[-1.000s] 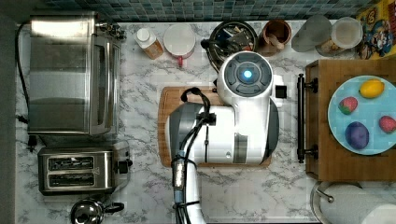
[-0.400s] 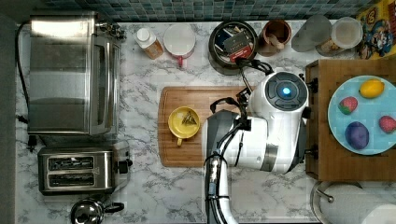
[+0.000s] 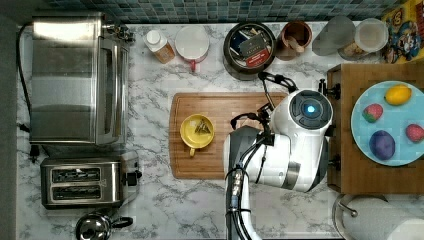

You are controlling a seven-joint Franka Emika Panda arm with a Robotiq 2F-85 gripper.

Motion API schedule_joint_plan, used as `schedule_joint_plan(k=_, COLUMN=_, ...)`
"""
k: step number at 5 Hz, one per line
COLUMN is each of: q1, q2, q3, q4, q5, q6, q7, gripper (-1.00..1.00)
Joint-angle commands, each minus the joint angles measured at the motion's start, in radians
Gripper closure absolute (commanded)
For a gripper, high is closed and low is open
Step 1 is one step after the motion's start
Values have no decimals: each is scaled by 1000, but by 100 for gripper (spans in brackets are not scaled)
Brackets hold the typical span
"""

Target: Open the lid of the tea container.

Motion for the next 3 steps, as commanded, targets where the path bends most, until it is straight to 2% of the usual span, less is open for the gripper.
schedule_joint_plan(k=1, q1=0, q2=-19, q3=8, q4=-124, q5=51, q6=205, q7=-48, gripper=-100)
schedule_joint_plan(k=3, q1=-5, q2=65, q3=6, q4=-72, q5=41, q6=177, q7=-13, gripper=-100)
